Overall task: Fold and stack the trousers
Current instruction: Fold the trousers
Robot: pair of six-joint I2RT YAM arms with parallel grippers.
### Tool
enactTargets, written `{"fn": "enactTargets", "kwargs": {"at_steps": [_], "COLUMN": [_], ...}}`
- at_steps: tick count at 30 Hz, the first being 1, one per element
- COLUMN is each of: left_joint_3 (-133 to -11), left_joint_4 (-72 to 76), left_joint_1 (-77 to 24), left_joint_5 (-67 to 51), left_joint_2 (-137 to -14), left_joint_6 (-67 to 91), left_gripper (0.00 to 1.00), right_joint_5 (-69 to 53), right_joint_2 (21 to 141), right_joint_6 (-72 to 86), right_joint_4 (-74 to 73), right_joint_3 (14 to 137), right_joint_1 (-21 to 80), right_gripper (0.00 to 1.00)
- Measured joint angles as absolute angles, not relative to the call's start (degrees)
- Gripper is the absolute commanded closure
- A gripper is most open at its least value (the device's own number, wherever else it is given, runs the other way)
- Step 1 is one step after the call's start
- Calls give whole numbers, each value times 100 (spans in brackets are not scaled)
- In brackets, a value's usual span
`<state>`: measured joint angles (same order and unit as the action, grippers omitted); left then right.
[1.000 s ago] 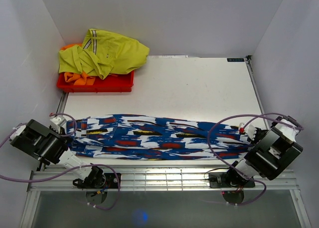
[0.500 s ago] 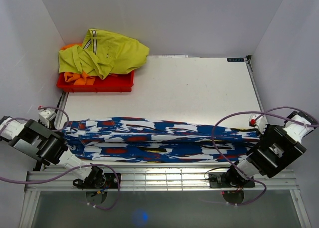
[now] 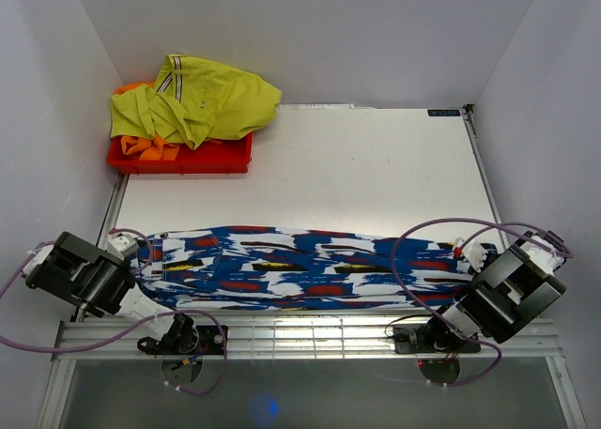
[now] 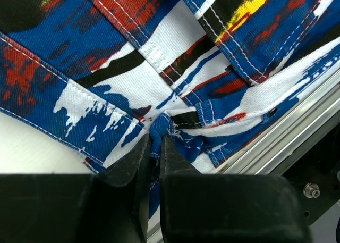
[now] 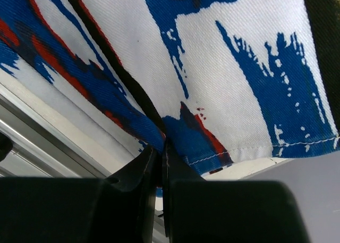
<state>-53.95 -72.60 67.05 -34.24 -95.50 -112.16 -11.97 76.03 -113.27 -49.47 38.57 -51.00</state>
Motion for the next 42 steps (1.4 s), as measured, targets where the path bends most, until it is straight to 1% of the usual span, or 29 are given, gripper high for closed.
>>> {"fn": "enactTargets", "kwargs": {"at_steps": [7, 12, 16, 21, 27, 34, 42], "left_joint_3": [-5284, -5360, -5671, -6486, -7804, -9015, -9476], "left_joint_4": [-6912, -6534, -6202, -6042, -6508, -7076, -7822], "left_joint_1": [6348, 5636, 5111, 4888, 4777, 4770, 5041], "left_joint_5": [-3356, -3387, -3682, -4246, -5135, -5902, -6270], "left_joint_2": [-9367, -9378, -9633, -10049, -10311, -10453, -10466], "left_joint_6": [-10650, -9504, -8615, -7933, -7159, -6536, -6617], "left_gripper": [100, 100, 100, 100, 100, 100, 100], "right_joint_5": [-1028, -941, -1048, -1378, -1914, -2338, -2783], "right_joint_2": [7922, 8318, 8766, 8976, 9026, 9183, 9275], "right_joint_6": [-11209, -10844, -10510, -10224, -10009, -9957, -10084], "right_joint_4": [-4873, -4633, -4484, -4609, -5100, -5612, -6237], "right_joint_3": [4097, 4438, 4910, 5640, 6547, 7175, 7588], "right_joint_1": [-4698, -4340, -4091, -3986, -3881, -3905, -4195], "right_gripper": [92, 92, 92, 92, 92, 92, 92]}}
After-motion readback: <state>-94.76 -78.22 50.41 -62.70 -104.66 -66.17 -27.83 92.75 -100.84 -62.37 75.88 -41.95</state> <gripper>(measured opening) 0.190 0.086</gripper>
